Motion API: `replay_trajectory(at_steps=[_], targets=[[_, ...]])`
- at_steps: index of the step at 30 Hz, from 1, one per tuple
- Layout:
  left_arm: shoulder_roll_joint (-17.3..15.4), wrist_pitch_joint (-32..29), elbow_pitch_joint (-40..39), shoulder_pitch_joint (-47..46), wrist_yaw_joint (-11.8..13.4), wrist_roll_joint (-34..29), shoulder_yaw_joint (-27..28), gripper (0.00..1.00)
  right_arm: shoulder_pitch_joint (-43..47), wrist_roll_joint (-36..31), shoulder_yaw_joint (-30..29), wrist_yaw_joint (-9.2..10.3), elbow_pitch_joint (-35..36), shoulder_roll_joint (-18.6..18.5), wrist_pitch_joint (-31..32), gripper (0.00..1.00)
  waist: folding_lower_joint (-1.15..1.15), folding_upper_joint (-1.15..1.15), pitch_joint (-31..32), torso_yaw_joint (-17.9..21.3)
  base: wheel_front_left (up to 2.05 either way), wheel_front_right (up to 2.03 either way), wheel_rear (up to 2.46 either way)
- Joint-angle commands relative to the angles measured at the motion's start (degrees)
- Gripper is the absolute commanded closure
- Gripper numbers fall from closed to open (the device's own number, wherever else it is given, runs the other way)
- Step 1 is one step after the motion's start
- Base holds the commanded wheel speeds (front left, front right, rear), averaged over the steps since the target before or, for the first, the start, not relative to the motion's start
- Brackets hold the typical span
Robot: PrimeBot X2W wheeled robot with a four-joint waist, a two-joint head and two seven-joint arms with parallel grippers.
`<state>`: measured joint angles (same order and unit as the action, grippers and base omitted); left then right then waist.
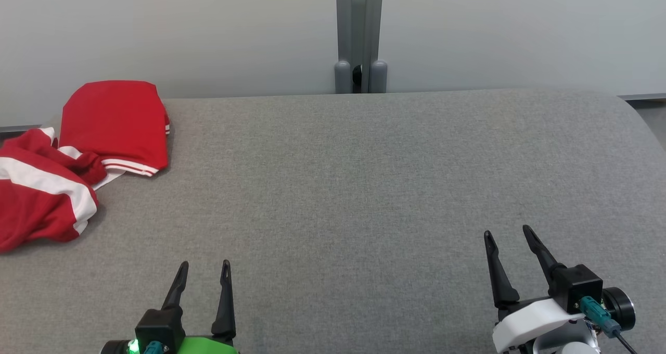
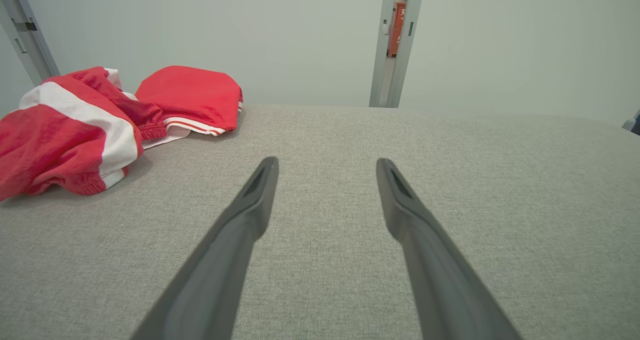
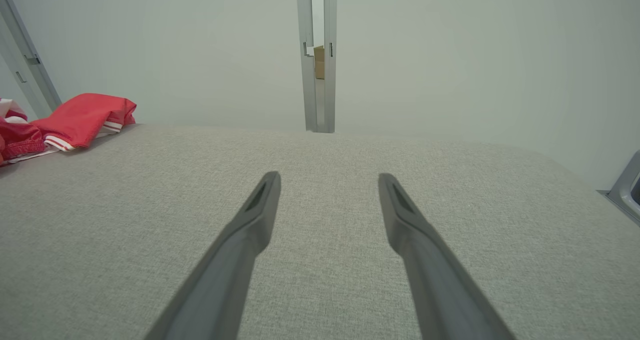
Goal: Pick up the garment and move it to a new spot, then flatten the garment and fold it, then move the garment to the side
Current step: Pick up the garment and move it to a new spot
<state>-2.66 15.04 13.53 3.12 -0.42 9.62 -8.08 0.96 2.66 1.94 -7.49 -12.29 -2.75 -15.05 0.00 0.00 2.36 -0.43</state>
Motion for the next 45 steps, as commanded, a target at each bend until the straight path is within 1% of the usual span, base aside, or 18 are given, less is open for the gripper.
replay_trajectory(at_steps=[1,5,9,14,21,25,29,31,38,43,45], targets=[[-0.4,0.22,0.16,0.69,0.31,0.12,-0.02,0.0,0.06,0.06,-0.18,0.0,-0.01,-0.24,-0.2,0.0,0.0,0.0,-0.03,-0.07,0.0,0.0,0.0],[-0.4,0.22,0.3,0.23,0.17,0.0,0.04,0.0,0.39,0.23,-0.6,0.0,0.11,-0.24,-0.2,0.0,0.0,0.0,-0.18,-0.82,0.0,0.0,0.0],[-0.39,0.21,0.26,-0.5,0.1,-0.45,-0.05,0.0,0.83,0.56,-0.96,0.0,0.48,-0.21,-0.2,0.0,0.0,0.0,-0.22,-3.42,0.0,0.0,0.0],[-0.48,0.21,0.02,-1.11,0.13,-1.08,0.37,0.0,0.82,1.25,-1.02,0.0,1.63,-0.21,-0.19,0.0,0.0,0.0,-0.12,-9.45,0.0,0.0,0.0],[-1.33,0.2,-1.0,-1.15,0.41,-1.46,1.9,0.0,0.2,2.63,0.72,0.0,2.35,-0.22,-0.19,0.0,0.0,0.0,0.03,-18.97,0.0,0.0,0.0],[-1.61,0.2,-1.74,-0.41,0.7,-1.43,2.83,0.0,0.17,2.94,1.92,0.0,2.33,-0.21,-0.19,0.0,0.0,0.0,0.23,-23.2,0.0,0.0,0.0],[-2.07,0.14,-2.3,0.46,0.81,-1.33,3.66,0.0,0.17,2.99,3.04,0.0,2.15,-0.23,-0.19,0.0,0.0,0.0,0.56,-26.02,0.0,0.0,0.0],[-2.33,0.14,-2.58,0.82,0.87,-1.17,4.17,0.0,0.28,3.2,3.68,0.0,2.05,-0.21,-0.19,0.0,0.0,0.0,0.67,-26.88,0.0,0.0,0.0],[-2.55,0.14,-4.26,2.12,1.31,-0.95,5.44,0.0,-0.44,2.99,5.82,0.0,1.88,-0.25,-0.19,0.0,0.0,0.0,0.44,-27.18,0.0,0.0,0.0],[-3.4,0.14,-4.25,2.23,0.4,-0.34,6.16,0.0,0.44,3.14,5.94,0.0,2.57,-0.24,-0.19,0.0,0.0,0.0,0.53,-27.18,0.0,0.0,0.0],[-4.24,0.14,-4.57,1.48,0.09,-0.03,6.99,0.0,1.03,2.75,5.75,0.0,2.94,-0.24,-0.19,0.0,0.0,0.0,0.46,-27.17,0.0,0.0,0.0]])
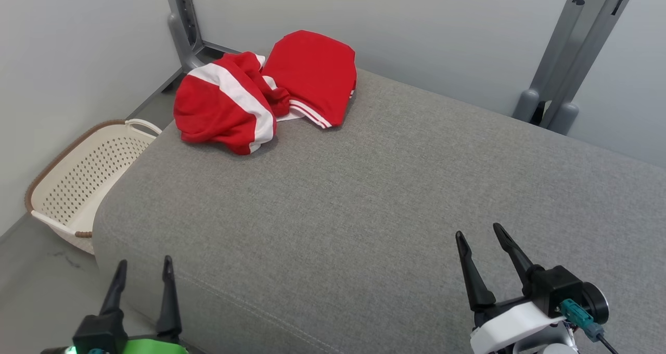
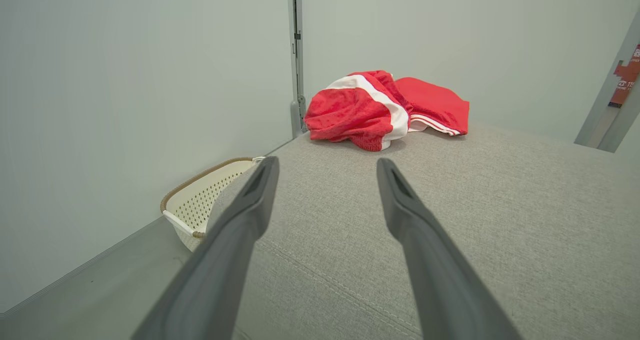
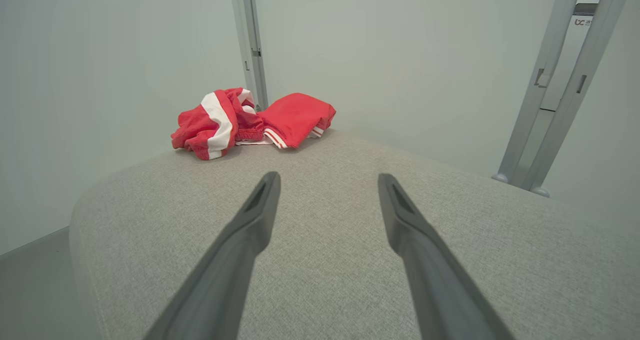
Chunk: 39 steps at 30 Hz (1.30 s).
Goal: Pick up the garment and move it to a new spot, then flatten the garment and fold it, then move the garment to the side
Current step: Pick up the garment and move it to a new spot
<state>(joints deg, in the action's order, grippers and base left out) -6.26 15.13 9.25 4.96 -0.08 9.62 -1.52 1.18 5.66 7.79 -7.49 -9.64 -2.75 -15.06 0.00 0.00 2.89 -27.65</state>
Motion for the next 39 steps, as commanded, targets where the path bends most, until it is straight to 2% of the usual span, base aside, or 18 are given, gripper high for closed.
replay_trajectory(at_steps=[1,5,12,16,17,19,22,28,33,39], targets=[[-1.17,0.04,-0.49,-0.73,-0.27,0.23,0.91,0.0,0.84,-0.56,-0.11,0.0,0.58,-0.23,-0.18,0.0,0.0,0.0,-0.3,0.3,0.0,0.0,0.0],[-3.49,-0.66,-3.39,-4.48,-0.34,3.22,4.82,0.0,0.34,-1.62,-0.18,0.0,2.68,-0.26,-0.18,0.0,0.0,0.0,-1.8,2.08,0.0,0.0,0.0],[-12.97,-6.45,-9.2,-18.73,-2.01,4.08,9.35,0.0,-3.04,-5.1,0.11,0.0,7.8,-0.26,-0.18,0.0,0.0,0.0,-8.7,7.1,0.0,0.0,0.0],[-17.17,-11.09,-6.64,-30.3,-3.62,7.21,10.44,0.0,-6.01,-7.85,0.61,0.0,10.03,-0.27,0.49,0.0,0.0,0.0,-13.74,10.8,0.0,0.0,0.0],[-18.87,-13.67,-3.58,-35.97,-4.25,8.47,10.48,0.0,-7.18,-9.05,0.52,0.0,11.33,-0.27,1.25,0.0,0.0,0.0,-16.39,12.49,0.0,0.0,0.0],[-20.31,-16.94,0.89,-41.06,-5.09,9.89,9.45,0.0,-8.36,-9.85,0.21,0.01,12.83,-0.27,1.97,0.0,0.0,0.0,-19.23,14.03,0.0,0.0,0.0],[-21.36,-20.59,8.91,-48.2,-5.77,11.11,8.03,0.0,-9.83,-11.87,-0.65,0.01,14.33,-0.26,3.23,0.0,0.0,0.0,-23.38,15.96,0.0,0.0,0.0],[-20.09,-22.22,22.59,-55.98,-6.19,13.54,6.69,0.0,-11.54,-15.35,-2.14,0.01,17.86,-0.21,4.43,0.0,0.0,0.0,-30.23,18.66,0.0,0.0,0.0],[-18.95,-21.28,31.73,-58.18,-6.45,14.68,6.35,0.0,-12.28,-17.01,-3.32,0.01,20.66,-0.2,4.96,0.0,0.0,0.0,-34.37,19.84,0.0,0.0,0.0],[-17.69,-23.15,41.37,-59.74,-6.78,16.85,5.99,0.0,-11.36,-17.22,-3.64,0.01,22.11,-0.21,5.12,0.0,0.0,0.0,-37.01,20.17,0.0,0.0,0.0]])
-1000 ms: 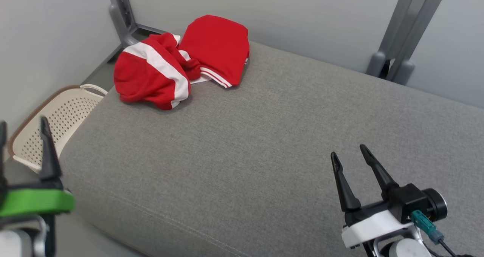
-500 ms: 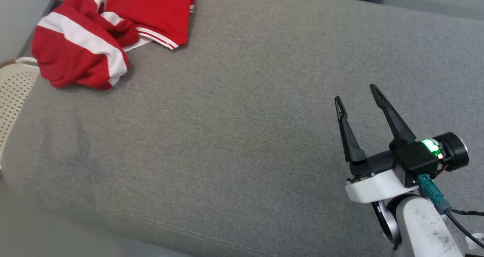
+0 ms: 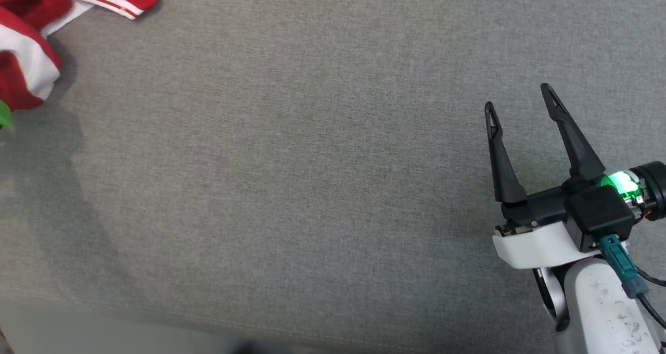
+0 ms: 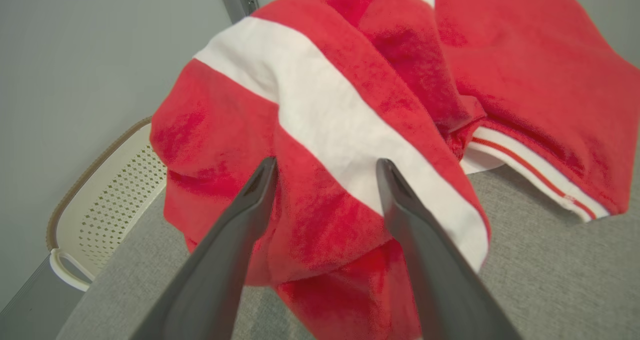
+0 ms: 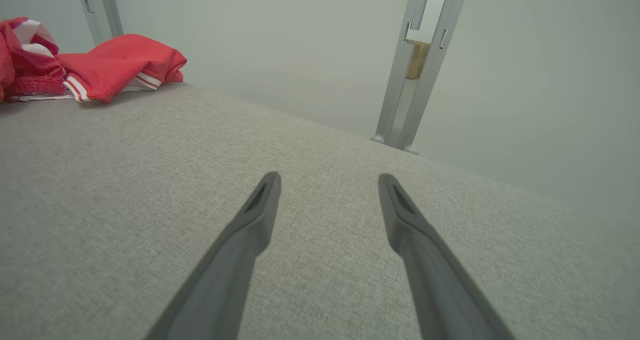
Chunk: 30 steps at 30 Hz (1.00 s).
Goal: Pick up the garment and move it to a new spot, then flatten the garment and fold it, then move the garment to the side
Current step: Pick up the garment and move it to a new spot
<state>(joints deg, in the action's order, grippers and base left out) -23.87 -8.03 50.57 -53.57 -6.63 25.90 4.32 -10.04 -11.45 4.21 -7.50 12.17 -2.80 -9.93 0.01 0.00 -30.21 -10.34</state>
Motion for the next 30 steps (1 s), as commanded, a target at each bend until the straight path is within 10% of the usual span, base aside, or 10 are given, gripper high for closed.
replay_trajectory(at_steps=[1,4,5,6,7,19,30], targets=[[-0.02,-0.07,1.23,-1.52,-0.38,0.79,-0.05,0.0,-0.05,-0.01,-0.07,0.02,0.37,-0.17,-0.16,0.0,-0.01,0.0,-4.1,2.91,0.0,0.0,0.0],[-0.28,-0.18,4.4,-2.02,-0.37,1.34,0.04,0.0,0.03,0.21,-0.15,0.02,0.39,-0.16,-0.3,0.0,-0.01,0.0,-4.32,3.05,0.0,0.0,0.0],[-0.14,-0.45,5.47,-2.33,-0.42,1.61,0.06,0.15,0.02,0.29,-0.22,0.02,0.26,-0.16,-0.35,0.0,-0.01,0.0,-4.28,3.07,0.0,0.0,0.0],[-0.1,-0.33,6.17,-2.79,-0.44,1.83,-0.05,0.71,0.01,0.34,-0.31,0.02,0.1,-0.17,-0.41,0.0,-0.01,0.0,-4.18,3.04,0.0,0.0,0.0],[-0.2,0.14,6.58,-3.17,-0.5,2.13,-0.02,0.98,0.01,0.34,-0.4,0.02,-0.06,-0.17,-0.39,0.0,-0.01,0.0,-4.05,2.99,0.0,0.0,0.0],[-3.62,4.59,8.41,-4.3,-0.87,2.37,-3.93,1.0,-0.76,3.02,0.33,0.02,-4.39,-0.17,-2.45,0.0,-0.01,0.0,2.36,2.64,0.0,0.0,0.0],[-7.62,3.16,-5.6,-4.65,-0.87,9.96,-13.31,1.0,1.7,8.4,-0.9,0.02,-11.23,-0.16,-4.81,0.0,-0.01,0.0,15.9,5.01,0.0,0.0,0.0]])
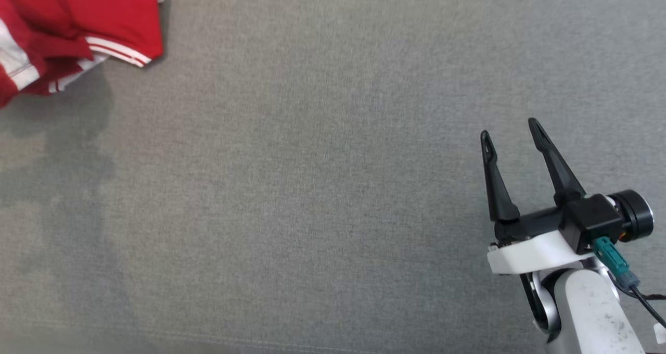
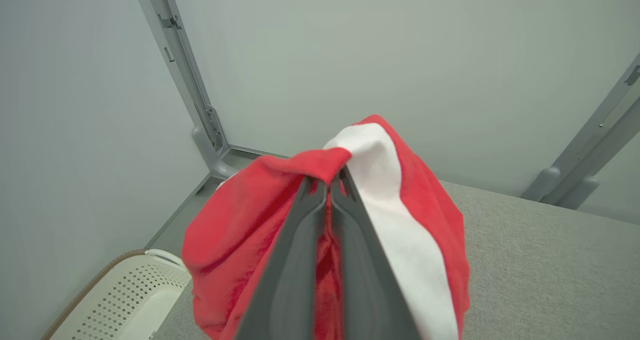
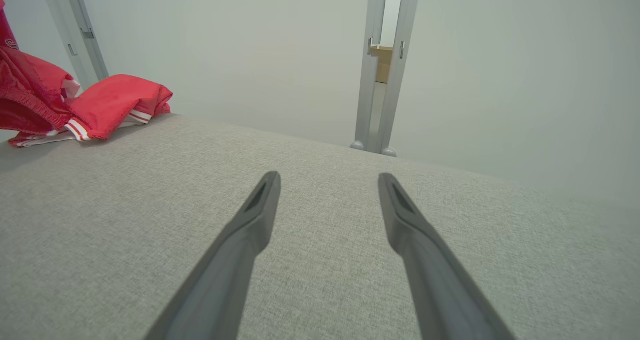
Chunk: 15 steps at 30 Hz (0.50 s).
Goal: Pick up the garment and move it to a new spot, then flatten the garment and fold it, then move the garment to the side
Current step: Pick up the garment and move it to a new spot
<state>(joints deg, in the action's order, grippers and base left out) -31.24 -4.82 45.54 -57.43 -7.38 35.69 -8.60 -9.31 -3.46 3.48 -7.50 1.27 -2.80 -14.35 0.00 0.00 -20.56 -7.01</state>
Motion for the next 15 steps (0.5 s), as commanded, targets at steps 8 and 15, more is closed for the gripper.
replay_trajectory(at_steps=[8,15], targets=[[2.44,-2.99,-10.17,0.06,-0.12,2.21,-5.51,1.0,4.8,3.67,-1.7,0.02,-3.06,-0.18,-0.83,0.0,0.0,0.0,14.54,6.01,0.0,0.0,0.0],[9.04,-4.65,-16.66,2.3,0.42,3.8,-8.94,1.0,8.06,5.11,-4.59,0.02,-2.39,-0.15,-0.85,0.0,0.0,0.0,17.36,10.67,0.0,0.0,0.0]])
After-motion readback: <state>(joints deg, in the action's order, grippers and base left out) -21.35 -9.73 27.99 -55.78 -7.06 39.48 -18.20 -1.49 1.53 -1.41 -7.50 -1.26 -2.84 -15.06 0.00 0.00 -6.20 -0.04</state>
